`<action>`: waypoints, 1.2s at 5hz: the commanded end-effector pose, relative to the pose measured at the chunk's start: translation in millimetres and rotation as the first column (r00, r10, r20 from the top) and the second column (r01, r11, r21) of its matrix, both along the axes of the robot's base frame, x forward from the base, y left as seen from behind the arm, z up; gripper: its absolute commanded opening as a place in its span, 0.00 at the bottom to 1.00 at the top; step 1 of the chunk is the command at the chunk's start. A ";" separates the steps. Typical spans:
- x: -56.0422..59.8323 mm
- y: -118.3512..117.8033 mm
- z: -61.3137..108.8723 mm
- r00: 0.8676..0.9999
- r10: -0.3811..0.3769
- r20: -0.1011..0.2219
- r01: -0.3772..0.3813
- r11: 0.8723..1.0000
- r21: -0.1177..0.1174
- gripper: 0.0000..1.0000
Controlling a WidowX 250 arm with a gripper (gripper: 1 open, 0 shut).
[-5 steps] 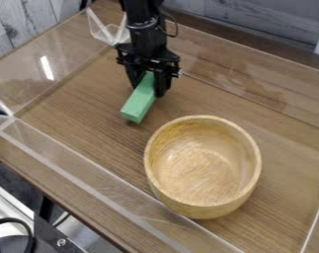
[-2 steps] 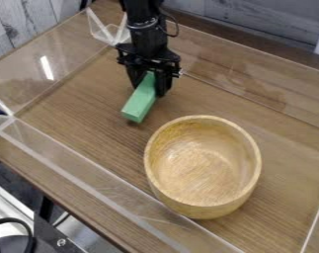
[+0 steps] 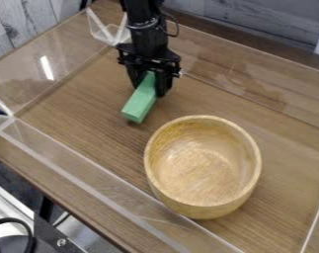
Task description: Remove the green block from inside the brown bowl and put it on the table
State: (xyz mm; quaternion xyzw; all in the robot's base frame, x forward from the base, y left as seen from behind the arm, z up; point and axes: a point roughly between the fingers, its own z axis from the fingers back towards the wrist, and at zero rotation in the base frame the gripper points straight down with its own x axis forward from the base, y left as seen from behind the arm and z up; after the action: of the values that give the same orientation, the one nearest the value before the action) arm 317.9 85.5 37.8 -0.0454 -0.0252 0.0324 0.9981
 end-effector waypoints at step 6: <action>17.0 13.7 -0.8 0.999 0.017 0.039 -0.017 1.000 0.014 0.00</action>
State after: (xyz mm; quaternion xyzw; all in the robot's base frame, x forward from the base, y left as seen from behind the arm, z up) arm 323.9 93.4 22.5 -0.0476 -0.0177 0.0402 0.9979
